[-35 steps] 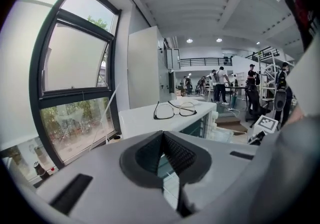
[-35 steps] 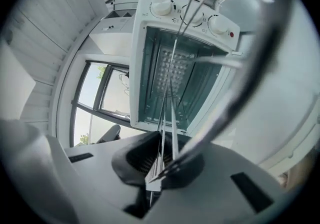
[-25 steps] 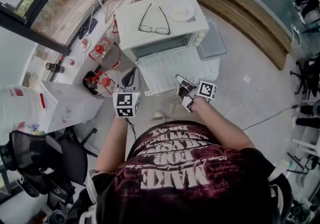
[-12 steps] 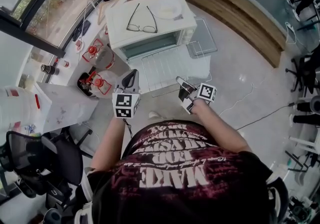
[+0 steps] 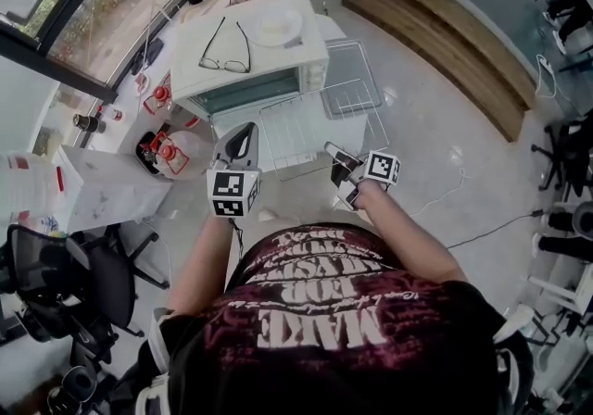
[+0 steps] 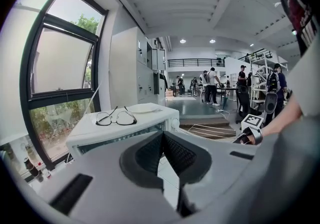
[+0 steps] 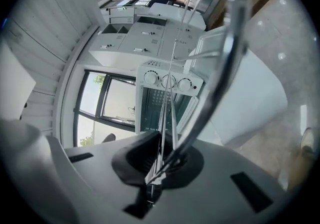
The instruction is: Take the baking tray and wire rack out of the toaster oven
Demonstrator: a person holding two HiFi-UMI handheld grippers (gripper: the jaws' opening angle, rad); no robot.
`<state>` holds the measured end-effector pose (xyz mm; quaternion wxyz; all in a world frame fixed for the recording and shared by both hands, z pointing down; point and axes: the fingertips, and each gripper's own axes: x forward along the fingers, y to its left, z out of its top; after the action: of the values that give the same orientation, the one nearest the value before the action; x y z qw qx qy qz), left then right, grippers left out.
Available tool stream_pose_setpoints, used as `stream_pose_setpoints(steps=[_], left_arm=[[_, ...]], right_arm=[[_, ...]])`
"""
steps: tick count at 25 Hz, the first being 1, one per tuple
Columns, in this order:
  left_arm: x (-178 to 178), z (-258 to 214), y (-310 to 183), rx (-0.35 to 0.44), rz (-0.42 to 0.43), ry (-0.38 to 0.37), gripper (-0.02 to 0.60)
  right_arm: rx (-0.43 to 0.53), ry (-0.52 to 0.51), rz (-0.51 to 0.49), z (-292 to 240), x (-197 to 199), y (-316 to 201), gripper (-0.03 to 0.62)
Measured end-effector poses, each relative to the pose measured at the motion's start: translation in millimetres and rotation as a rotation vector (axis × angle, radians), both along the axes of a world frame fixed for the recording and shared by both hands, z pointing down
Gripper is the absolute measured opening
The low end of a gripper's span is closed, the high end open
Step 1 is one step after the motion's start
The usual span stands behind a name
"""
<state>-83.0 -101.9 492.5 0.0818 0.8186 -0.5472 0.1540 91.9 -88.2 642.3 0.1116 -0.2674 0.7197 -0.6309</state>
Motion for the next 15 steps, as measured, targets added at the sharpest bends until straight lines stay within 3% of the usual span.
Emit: stream_pose_setpoints(steps=[9, 15], left_arm=[[59, 1, 6, -0.022, -0.112, 0.025, 0.006], [51, 13, 9, -0.052, -0.128, 0.006, 0.006]], right_arm=[[-0.029, 0.001, -0.142, 8, 55, -21, 0.005], [-0.024, 0.015, -0.168, 13, 63, -36, 0.005]])
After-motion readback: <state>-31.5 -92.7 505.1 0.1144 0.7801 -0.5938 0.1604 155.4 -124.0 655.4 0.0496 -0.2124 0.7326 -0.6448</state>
